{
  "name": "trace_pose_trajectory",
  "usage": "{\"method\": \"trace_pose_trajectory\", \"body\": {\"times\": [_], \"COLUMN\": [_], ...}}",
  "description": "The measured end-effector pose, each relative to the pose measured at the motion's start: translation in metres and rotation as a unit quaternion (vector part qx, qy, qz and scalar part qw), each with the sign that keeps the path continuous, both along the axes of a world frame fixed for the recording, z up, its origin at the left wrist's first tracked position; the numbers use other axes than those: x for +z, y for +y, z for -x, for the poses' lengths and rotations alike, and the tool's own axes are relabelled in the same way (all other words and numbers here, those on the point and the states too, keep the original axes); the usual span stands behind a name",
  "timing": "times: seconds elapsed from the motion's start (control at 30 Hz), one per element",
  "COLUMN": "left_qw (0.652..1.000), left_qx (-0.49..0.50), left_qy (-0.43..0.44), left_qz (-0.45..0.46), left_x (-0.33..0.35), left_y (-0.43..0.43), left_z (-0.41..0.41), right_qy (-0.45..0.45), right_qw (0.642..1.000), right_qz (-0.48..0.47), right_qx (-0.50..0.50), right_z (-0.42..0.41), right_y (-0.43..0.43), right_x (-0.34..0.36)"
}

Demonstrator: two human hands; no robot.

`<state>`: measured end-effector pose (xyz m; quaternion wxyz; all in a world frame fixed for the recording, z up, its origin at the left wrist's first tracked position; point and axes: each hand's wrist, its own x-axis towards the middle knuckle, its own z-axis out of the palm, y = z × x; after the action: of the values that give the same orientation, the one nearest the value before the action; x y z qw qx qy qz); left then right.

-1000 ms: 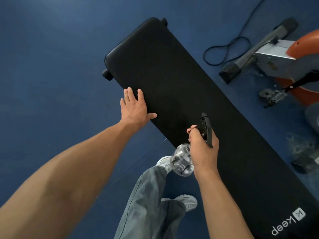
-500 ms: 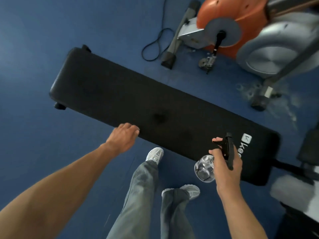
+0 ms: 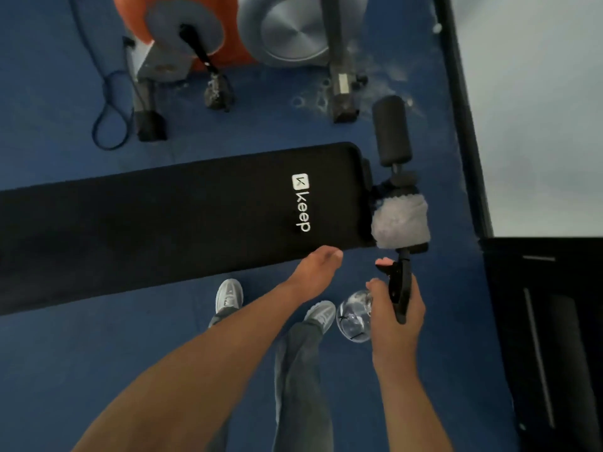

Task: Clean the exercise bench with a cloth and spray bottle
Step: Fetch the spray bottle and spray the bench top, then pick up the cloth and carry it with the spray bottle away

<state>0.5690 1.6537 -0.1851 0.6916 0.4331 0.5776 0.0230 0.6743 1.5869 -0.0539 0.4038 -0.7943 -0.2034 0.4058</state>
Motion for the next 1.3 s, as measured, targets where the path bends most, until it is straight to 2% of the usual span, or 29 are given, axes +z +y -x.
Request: {"method": "trace_pose_trajectory", "body": {"times": [0.13, 0.23, 0.37, 0.47, 0.53, 0.6, 0.77, 0.93, 1.07, 1.17, 1.3], "left_qw": [0.996, 0.986, 0.961, 0.927, 0.913, 0.918, 0.972, 0.989, 0.981, 0.958, 0.931], "left_qx": [0.062, 0.122, 0.219, 0.298, 0.327, 0.339, 0.226, 0.086, -0.047, -0.146, -0.205], "left_qy": [0.022, -0.032, -0.062, -0.096, -0.118, -0.109, -0.060, -0.074, -0.050, -0.039, -0.043], "left_qz": [0.055, 0.105, 0.154, 0.205, 0.214, 0.174, -0.010, -0.099, -0.181, -0.245, -0.298], "left_x": [-0.019, -0.025, -0.029, -0.020, -0.010, 0.007, 0.088, 0.187, 0.260, 0.306, 0.349], "left_y": [0.012, 0.027, 0.040, 0.042, 0.043, 0.044, 0.045, 0.049, 0.047, 0.035, 0.012], "left_z": [-0.072, -0.106, -0.129, -0.131, -0.129, -0.129, -0.150, -0.170, -0.157, -0.133, -0.087], "right_qy": [0.009, 0.023, 0.029, 0.033, 0.044, 0.047, 0.045, 0.015, -0.013, -0.053, -0.096], "right_qw": [1.000, 1.000, 1.000, 0.999, 0.998, 0.998, 0.999, 0.996, 0.991, 0.984, 0.968], "right_qz": [-0.015, -0.012, -0.003, -0.003, -0.001, 0.000, -0.017, -0.052, -0.070, -0.076, -0.095], "right_qx": [-0.010, 0.003, -0.006, -0.029, -0.041, -0.038, -0.021, -0.067, -0.114, -0.153, -0.209], "right_z": [-0.042, -0.069, -0.100, -0.117, -0.125, -0.132, -0.144, -0.154, -0.151, -0.135, -0.097], "right_y": [-0.024, -0.040, -0.060, -0.070, -0.076, -0.080, -0.082, -0.081, -0.088, -0.099, -0.124], "right_x": [-0.008, -0.016, -0.029, -0.030, -0.028, -0.022, 0.013, 0.069, 0.113, 0.151, 0.194]}}
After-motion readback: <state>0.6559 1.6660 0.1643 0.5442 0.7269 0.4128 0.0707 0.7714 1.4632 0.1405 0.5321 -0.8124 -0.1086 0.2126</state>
